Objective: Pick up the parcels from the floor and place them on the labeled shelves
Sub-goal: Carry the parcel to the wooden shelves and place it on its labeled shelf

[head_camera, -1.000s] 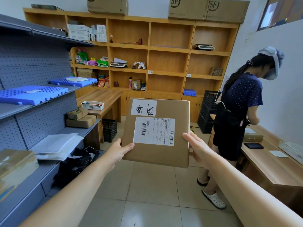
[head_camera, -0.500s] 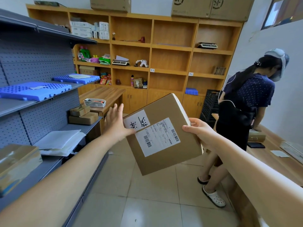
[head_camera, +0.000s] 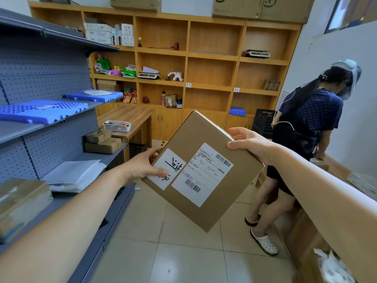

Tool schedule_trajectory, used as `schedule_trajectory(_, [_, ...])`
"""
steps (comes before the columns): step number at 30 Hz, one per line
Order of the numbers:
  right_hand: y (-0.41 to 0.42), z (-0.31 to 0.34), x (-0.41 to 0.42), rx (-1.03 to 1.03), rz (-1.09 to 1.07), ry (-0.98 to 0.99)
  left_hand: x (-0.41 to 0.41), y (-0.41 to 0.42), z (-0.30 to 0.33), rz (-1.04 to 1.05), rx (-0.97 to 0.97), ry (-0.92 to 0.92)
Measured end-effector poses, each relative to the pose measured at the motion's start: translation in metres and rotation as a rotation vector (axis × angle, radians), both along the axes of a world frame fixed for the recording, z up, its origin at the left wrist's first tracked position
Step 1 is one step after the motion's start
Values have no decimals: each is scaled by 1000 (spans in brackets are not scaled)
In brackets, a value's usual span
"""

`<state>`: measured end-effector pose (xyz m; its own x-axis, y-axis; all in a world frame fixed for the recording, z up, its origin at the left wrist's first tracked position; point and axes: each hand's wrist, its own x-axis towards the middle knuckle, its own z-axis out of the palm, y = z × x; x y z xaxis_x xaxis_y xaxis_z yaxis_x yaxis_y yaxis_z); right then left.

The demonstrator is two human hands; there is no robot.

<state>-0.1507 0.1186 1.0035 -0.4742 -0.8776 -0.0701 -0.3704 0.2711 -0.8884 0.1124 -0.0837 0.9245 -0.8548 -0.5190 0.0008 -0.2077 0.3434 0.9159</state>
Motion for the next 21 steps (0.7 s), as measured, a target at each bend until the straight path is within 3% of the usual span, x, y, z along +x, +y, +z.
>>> schedule_trajectory(6, [-13, -14, 16, -189, -278, 247, 6, 0, -14, 50, 59, 72])
schedule_trajectory(10, [-19, -40, 32, -275, -444, 447, 10, -2, -23, 118, 213, 177])
schedule_trajectory(21, [-37, -111, 84, -320, -333, 298, 3, -28, -44, 341, 418, 341])
